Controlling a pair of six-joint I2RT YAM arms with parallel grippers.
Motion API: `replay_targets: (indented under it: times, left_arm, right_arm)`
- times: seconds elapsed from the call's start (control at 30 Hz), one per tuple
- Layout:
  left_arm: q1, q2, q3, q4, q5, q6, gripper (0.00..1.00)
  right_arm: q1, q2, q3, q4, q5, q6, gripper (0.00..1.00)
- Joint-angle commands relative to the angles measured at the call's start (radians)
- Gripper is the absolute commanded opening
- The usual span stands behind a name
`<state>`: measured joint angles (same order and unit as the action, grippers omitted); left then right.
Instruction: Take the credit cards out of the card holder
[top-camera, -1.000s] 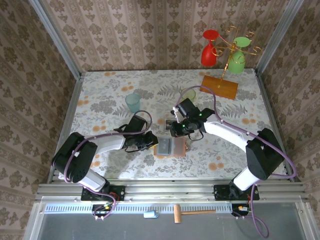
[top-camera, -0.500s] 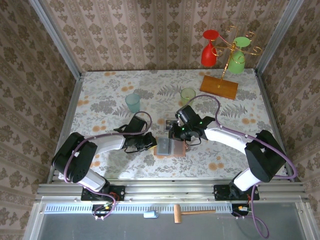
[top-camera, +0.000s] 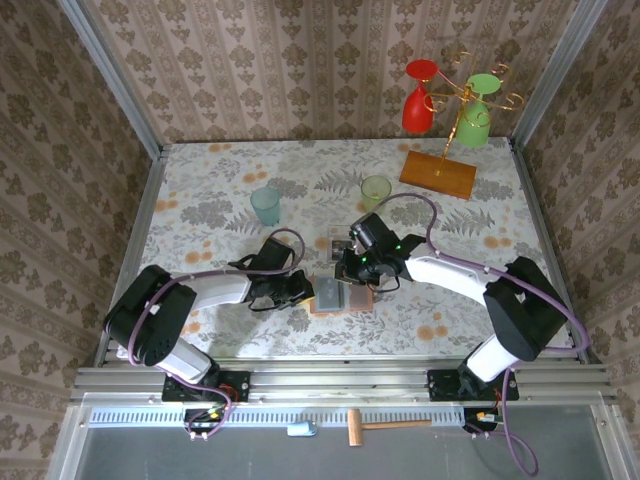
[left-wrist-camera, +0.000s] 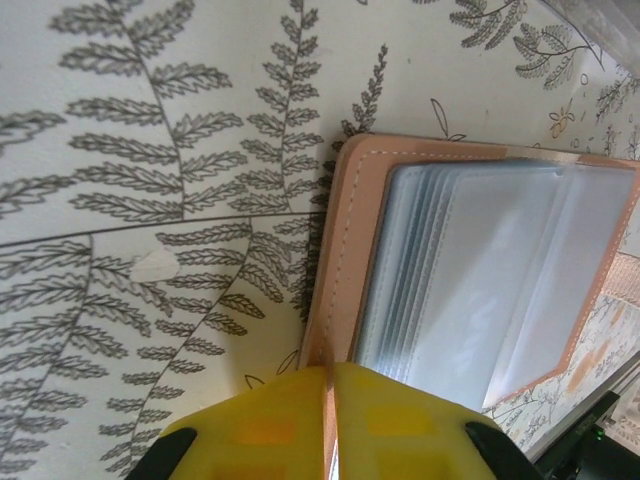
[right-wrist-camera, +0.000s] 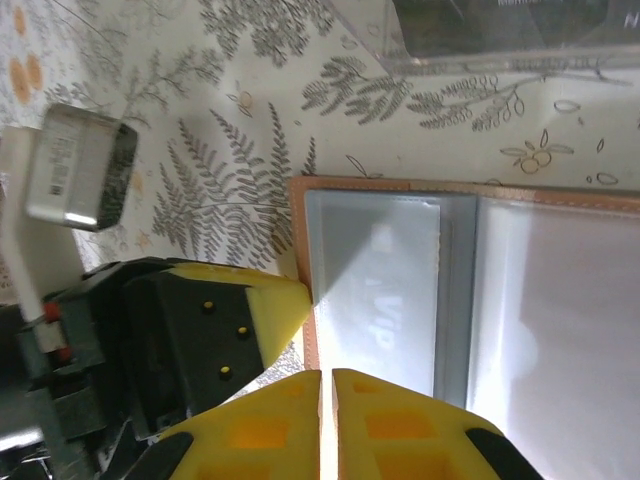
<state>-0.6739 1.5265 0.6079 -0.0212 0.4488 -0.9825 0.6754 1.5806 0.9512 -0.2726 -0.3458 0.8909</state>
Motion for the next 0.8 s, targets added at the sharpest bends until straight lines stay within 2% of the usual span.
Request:
replay_targets:
  times: [0.0, 0.13, 0.47, 0.77]
  left_arm:
    - [-0.004, -0.018, -0.016, 0.001, 0.001, -0.01, 0.11]
    - [-0.004, -0.023, -0.021, -0.001, -0.015, -0.01, 0.11]
    - [0.002, -0.023, -0.019, -0.01, -0.028, 0.001, 0.11]
    - [0.008, -0.023, -0.02, -0.008, -0.029, 0.001, 0.11]
  right_arm:
    - [0.013, 0.032, 0.012, -0.03, -0.028, 0.028, 0.11]
    - [0.015, 0.064, 0.03, -0.045, -0.043, 0.014, 0.11]
    - [0.018, 0.148, 0.057, -0.047, -0.1, -0.009, 0.24]
    - [0.023, 0.192, 0.083, -0.052, -0.116, -0.021, 0.29]
